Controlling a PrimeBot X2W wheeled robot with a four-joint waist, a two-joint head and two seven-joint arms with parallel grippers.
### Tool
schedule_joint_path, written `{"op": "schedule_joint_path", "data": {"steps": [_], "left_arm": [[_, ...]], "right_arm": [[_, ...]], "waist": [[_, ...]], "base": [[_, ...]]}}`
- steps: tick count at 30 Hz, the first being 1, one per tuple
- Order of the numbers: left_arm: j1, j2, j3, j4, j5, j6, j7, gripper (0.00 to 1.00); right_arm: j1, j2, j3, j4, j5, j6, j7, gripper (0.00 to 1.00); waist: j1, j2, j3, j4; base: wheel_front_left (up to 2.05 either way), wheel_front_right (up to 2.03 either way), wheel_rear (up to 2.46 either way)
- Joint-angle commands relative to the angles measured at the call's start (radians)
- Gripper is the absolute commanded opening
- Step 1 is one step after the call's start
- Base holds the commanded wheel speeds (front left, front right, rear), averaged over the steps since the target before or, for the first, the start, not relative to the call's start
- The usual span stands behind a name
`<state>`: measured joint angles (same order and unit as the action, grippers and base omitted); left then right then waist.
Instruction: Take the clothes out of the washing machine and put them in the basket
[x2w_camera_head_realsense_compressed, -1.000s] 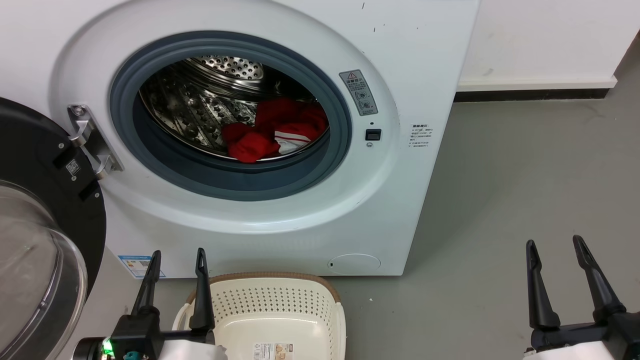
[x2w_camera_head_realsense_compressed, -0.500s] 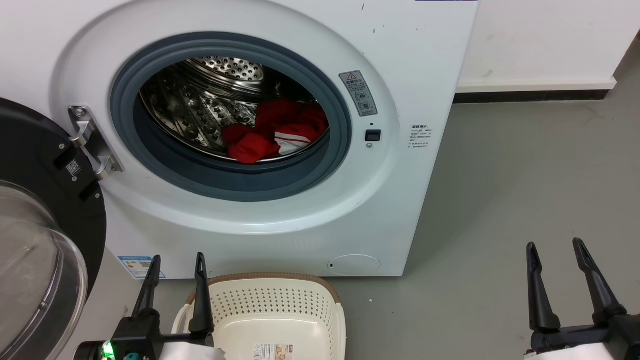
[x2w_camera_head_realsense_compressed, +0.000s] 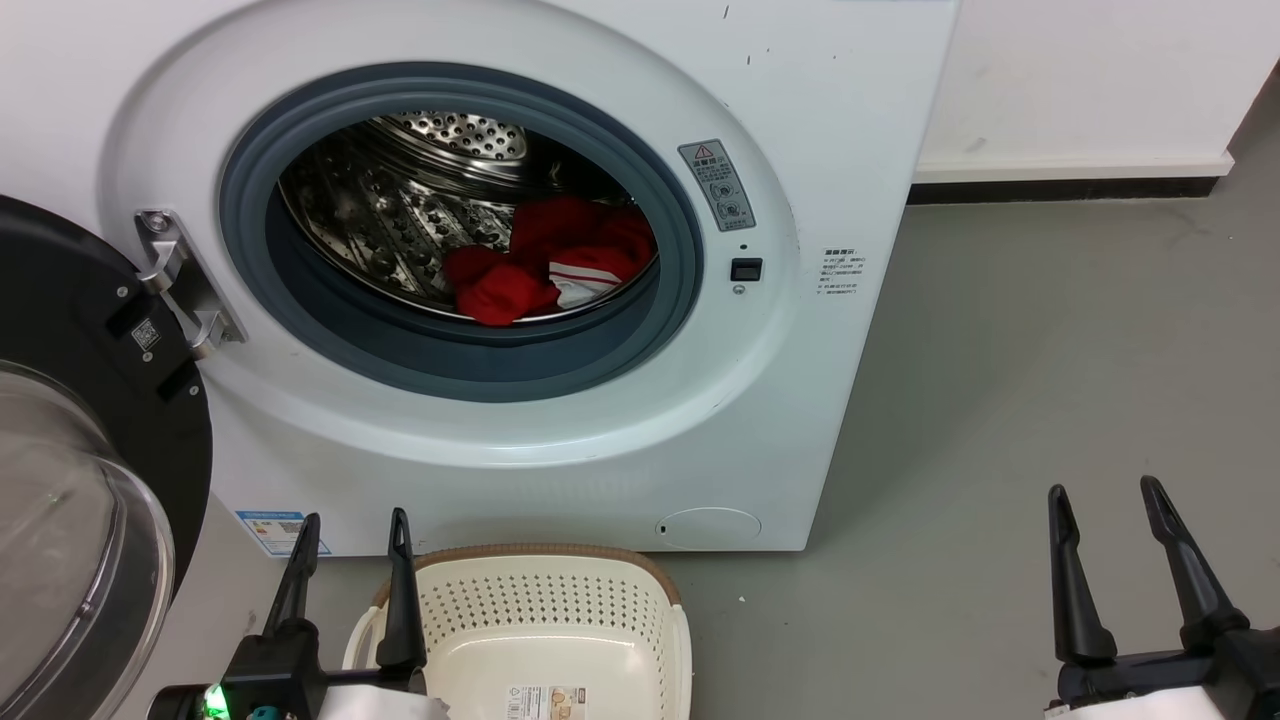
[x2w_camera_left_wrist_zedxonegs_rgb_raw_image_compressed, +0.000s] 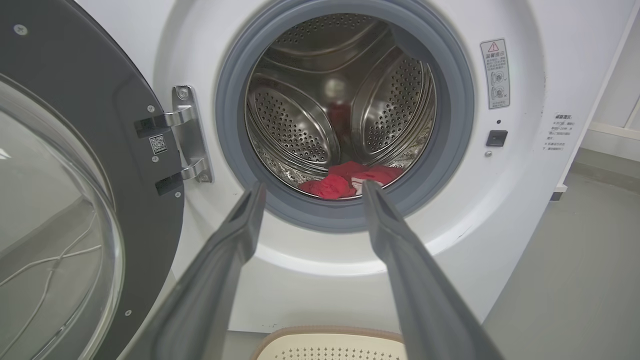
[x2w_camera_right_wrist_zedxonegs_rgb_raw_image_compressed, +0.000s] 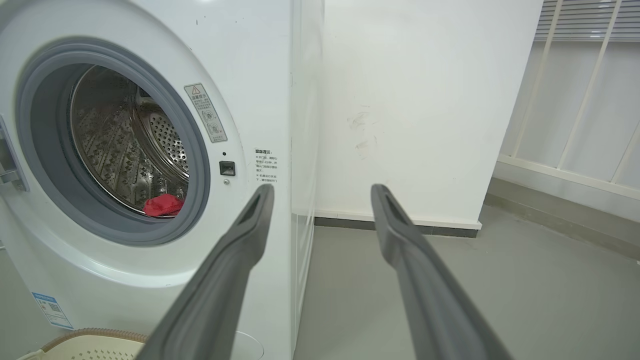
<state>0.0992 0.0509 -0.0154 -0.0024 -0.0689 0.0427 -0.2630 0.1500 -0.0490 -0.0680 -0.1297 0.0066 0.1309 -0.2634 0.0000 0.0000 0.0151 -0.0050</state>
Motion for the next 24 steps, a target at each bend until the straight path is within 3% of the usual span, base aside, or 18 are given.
{"op": "schedule_joint_path", "data": {"steps": [1,7,12,24], "left_arm": [[0.004,-0.001,0.003,0.003,-0.002,0.0,-0.003,1.0],[-0.03,-0.001,0.012,0.019,-0.005,-0.012,-0.003,1.0],[-0.103,0.002,0.048,0.062,0.007,-0.052,-0.003,1.0],[-0.425,0.098,0.118,0.195,0.034,-0.124,-0.003,1.0]], "right_arm": [[0.007,-0.002,0.002,-0.002,0.001,0.0,-0.002,1.0],[-0.007,-0.002,0.011,-0.004,0.001,0.0,-0.002,1.0],[-0.035,-0.002,0.03,-0.013,-0.005,0.0,-0.002,1.0],[-0.134,-0.002,0.058,-0.042,0.017,0.0,-0.002,1.0]], "waist": [[0.0,0.0,0.001,-0.001],[0.0,0.0,0.013,-0.012],[0.0,0.0,0.043,-0.038],[0.0,0.0,0.216,-0.133]], "base": [[0.0,0.0,0.0],[0.0,0.0,0.0],[0.0,0.0,0.0],[0.0,0.0,0.0]]}}
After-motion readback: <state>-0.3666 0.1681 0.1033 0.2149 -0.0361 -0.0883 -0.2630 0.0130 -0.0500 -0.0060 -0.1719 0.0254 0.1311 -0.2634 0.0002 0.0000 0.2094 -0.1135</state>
